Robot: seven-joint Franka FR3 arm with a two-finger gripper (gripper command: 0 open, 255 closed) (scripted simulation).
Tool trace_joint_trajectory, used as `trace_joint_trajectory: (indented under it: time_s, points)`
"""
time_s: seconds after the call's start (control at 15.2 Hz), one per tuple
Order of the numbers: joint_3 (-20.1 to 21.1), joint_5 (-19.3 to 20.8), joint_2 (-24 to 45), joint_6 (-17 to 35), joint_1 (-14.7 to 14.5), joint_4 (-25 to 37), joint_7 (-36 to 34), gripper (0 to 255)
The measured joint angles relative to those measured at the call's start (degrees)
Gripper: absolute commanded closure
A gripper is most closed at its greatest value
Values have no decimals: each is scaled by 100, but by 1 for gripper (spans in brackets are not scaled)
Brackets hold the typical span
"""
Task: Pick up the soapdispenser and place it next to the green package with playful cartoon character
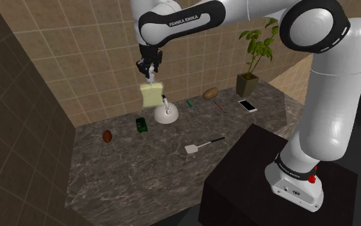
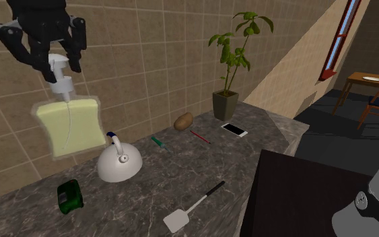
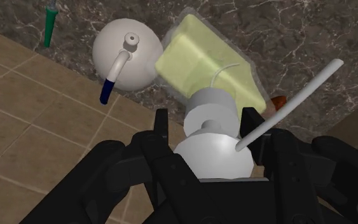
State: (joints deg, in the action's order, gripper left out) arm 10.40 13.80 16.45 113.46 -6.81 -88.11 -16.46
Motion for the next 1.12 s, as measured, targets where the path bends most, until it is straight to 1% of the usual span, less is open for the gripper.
trace_joint_trajectory:
  time_s: [0.13, 0.26, 0.33, 0.4, 0.66, 1.12]
  points:
    - [44, 98, 395, -251, -182, 603, -167, 255]
    - [59, 213, 979, -544, -393, 1447, -301, 255]
    - [61, 239, 1121, -615, -451, 1646, -335, 255]
    - [57, 252, 1190, -594, -463, 1692, -347, 255]
    - [46, 283, 1252, -340, -463, 1489, -419, 255]
    - [26, 336, 1283, 168, -439, 999, -537, 255]
